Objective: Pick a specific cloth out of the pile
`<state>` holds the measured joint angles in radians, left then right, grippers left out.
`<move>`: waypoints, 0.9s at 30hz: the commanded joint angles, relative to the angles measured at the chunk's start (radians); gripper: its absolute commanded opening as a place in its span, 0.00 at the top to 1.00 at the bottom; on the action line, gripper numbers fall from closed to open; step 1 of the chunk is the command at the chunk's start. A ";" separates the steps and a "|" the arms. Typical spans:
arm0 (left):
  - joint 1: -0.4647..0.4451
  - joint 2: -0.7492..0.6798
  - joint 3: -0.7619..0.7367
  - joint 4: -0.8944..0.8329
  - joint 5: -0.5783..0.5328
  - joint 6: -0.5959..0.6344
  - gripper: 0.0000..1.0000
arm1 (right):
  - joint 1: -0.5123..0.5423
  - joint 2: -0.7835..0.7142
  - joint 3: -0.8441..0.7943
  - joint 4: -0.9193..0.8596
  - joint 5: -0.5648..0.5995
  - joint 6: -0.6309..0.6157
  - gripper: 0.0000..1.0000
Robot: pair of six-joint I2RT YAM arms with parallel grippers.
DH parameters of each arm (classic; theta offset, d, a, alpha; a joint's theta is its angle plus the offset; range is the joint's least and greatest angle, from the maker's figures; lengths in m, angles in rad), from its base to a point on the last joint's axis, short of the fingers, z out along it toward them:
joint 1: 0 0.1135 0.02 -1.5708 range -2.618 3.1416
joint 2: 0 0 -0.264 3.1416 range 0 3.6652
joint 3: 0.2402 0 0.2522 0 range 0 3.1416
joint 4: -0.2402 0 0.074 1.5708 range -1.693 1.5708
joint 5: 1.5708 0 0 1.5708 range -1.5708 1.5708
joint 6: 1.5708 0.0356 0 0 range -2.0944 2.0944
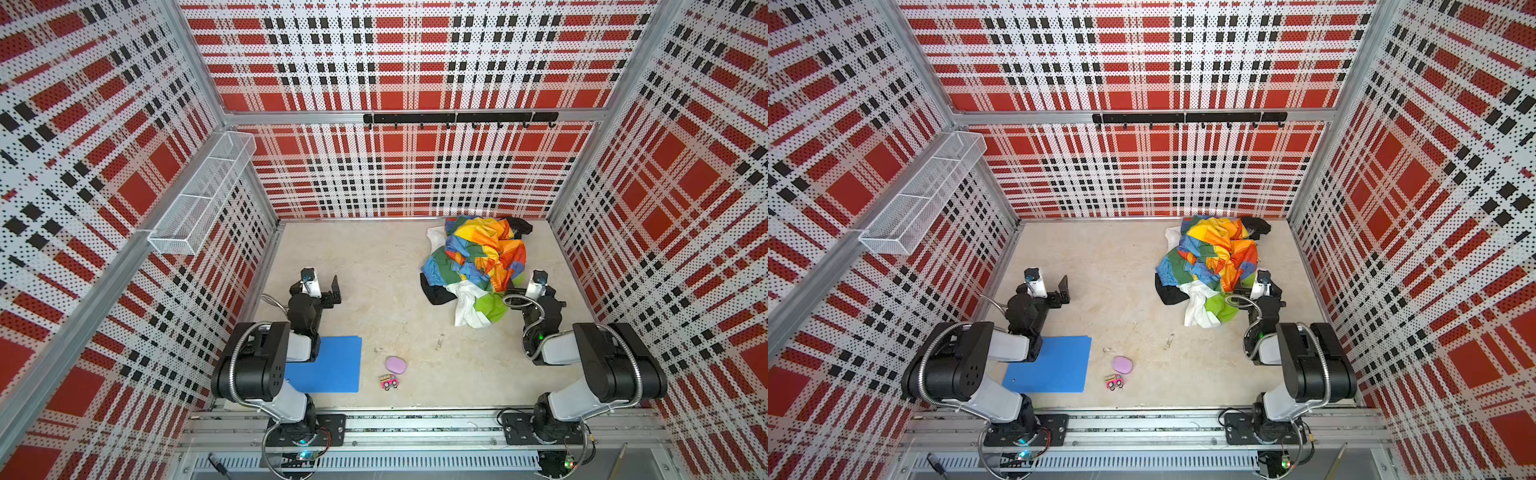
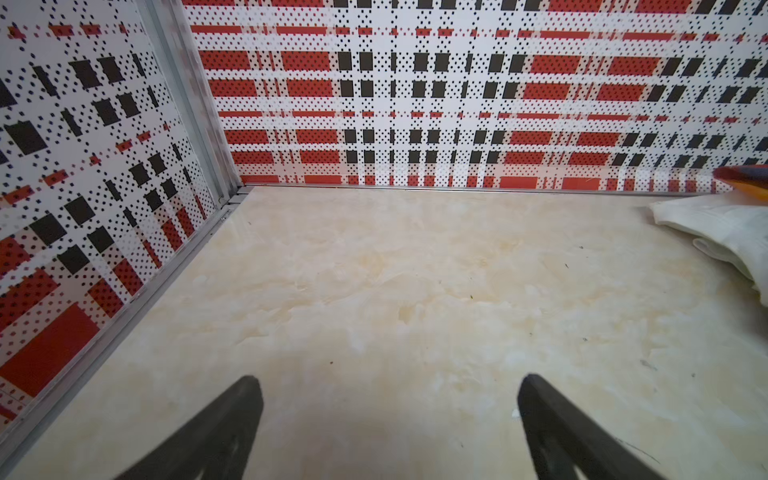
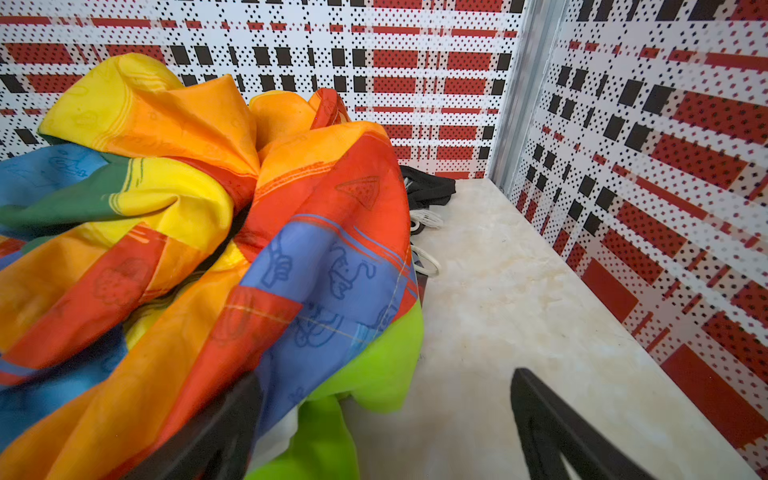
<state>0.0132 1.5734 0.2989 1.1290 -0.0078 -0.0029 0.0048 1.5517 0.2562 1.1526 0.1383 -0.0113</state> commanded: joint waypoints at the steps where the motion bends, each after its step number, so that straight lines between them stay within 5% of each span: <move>1: -0.005 -0.001 0.006 0.020 -0.003 -0.002 0.01 | -0.001 0.005 0.017 0.043 -0.014 -0.008 0.00; 27: -0.019 0.001 0.002 0.028 -0.034 0.009 0.01 | -0.001 0.005 0.018 0.043 -0.016 -0.009 0.00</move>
<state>-0.0017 1.5734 0.2989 1.1294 -0.0341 0.0010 0.0048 1.5517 0.2562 1.1515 0.1345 -0.0116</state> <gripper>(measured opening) 0.992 0.999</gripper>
